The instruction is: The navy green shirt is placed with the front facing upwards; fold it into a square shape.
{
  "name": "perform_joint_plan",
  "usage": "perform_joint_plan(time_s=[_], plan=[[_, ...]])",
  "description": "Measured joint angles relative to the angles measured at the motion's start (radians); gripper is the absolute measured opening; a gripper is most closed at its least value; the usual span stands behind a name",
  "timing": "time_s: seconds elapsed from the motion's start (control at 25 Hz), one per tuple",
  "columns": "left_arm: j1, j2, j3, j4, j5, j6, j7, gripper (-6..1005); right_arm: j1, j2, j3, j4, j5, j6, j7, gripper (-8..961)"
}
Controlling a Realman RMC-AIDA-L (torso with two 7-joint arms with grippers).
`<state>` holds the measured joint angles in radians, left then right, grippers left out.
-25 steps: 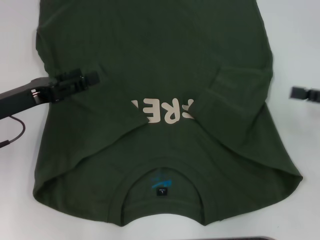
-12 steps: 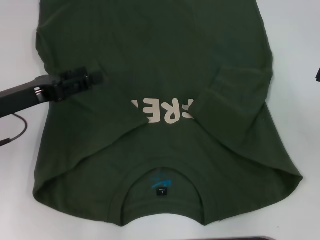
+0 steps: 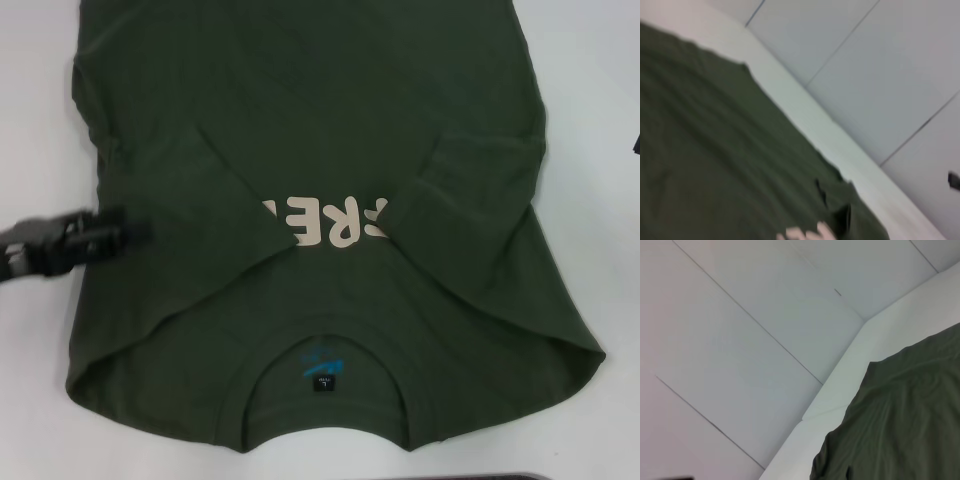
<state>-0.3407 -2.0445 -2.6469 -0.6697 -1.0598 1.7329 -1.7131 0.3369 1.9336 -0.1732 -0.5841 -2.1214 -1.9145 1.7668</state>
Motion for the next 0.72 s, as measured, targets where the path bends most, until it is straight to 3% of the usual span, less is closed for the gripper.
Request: perform_joint_plan(time_s=[0.48,0.72], plan=[[0.109,0.037,-0.012,-0.048,0.030,0.103,-0.023,791,0.009,-0.004,-0.001,-0.001,0.000,0.027,0.002,715],[0.129,0.049,-0.014,-0.043,0.076,0.104,-0.047,791,0.001,-0.004,0.002,-0.006,-0.001,0.027,0.002,714]])
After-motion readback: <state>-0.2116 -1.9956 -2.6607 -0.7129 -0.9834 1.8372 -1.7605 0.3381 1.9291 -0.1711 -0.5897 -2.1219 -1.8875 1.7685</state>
